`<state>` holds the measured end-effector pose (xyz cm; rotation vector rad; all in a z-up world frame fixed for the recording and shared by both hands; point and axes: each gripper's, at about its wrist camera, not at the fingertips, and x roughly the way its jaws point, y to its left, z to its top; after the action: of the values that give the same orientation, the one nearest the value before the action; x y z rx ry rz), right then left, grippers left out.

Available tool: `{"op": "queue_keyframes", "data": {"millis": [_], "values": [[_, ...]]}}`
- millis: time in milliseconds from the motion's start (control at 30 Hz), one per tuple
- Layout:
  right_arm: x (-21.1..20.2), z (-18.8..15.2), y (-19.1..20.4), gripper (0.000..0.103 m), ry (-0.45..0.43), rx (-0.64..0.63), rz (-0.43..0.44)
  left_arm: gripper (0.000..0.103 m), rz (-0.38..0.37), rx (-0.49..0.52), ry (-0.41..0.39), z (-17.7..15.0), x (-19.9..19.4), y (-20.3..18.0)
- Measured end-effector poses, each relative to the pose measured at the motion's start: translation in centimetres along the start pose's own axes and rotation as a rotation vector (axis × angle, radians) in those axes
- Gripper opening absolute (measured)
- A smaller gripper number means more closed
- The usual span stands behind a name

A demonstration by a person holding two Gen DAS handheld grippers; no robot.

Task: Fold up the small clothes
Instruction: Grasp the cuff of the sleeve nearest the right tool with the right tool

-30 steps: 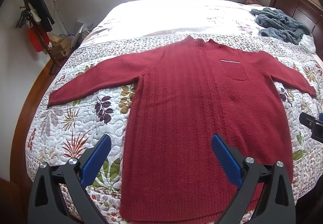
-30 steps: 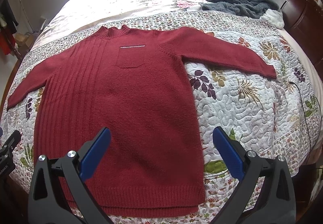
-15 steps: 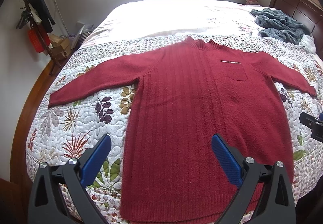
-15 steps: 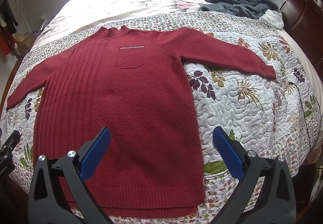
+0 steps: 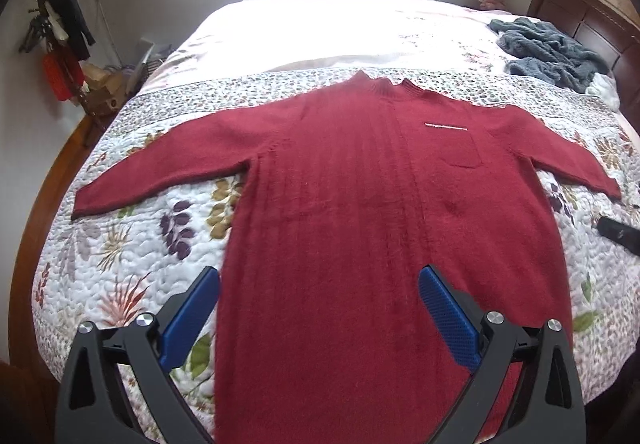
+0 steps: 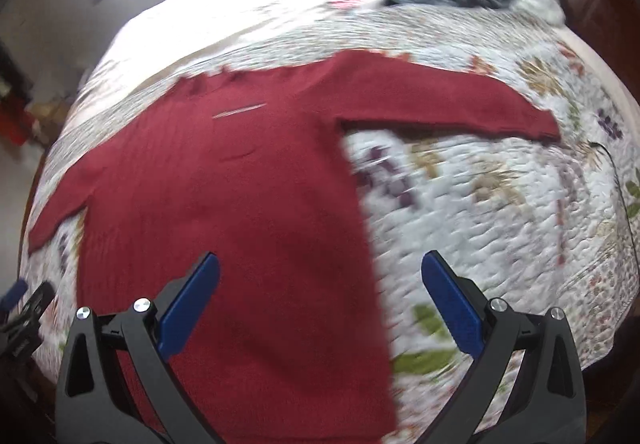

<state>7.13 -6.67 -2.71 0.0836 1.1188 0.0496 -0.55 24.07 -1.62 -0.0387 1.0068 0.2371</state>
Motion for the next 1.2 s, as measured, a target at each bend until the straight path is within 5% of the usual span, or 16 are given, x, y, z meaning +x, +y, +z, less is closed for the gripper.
{"op": "queue_keyframes", "data": {"millis": [267,500,800,867,933,1067,1133,1200], "values": [[7.8,8.9,-17.8,0.100,0.102,0.313,-0.020,0.099,-0.018,-0.037,-0.023,6.5,4.8,-3.5],[13.6,11.9,-30.6,0.099,0.180,0.492,-0.061,0.099,-0.019,-0.022,-0.023,10.2,9.1,-6.7],[17.3,12.8,-36.9,0.099,0.165,0.610,0.003,0.099,-0.008,0.026,-0.015,10.9,12.1,-9.4],[17.4,13.1,-37.0,0.093,0.154,0.612,0.003,0.099,-0.004,0.030,-0.013,10.8,12.5,-9.6],[17.2,13.2,-36.8,0.068,0.157,0.581,-0.060,0.099,-0.005,0.024,-0.007,10.7,12.7,-9.4],[16.5,13.4,-36.0,0.041,0.159,0.496,-0.154,0.099,-0.001,0.018,0.003,10.4,13.1,-9.0],[16.2,13.8,-35.5,0.011,0.154,0.463,-0.183,0.099,0.005,0.010,0.008,10.2,13.2,-8.5],[15.3,14.2,-34.8,0.011,0.129,0.455,-0.145,0.099,0.007,-0.003,0.013,10.2,13.2,-7.8]]}}
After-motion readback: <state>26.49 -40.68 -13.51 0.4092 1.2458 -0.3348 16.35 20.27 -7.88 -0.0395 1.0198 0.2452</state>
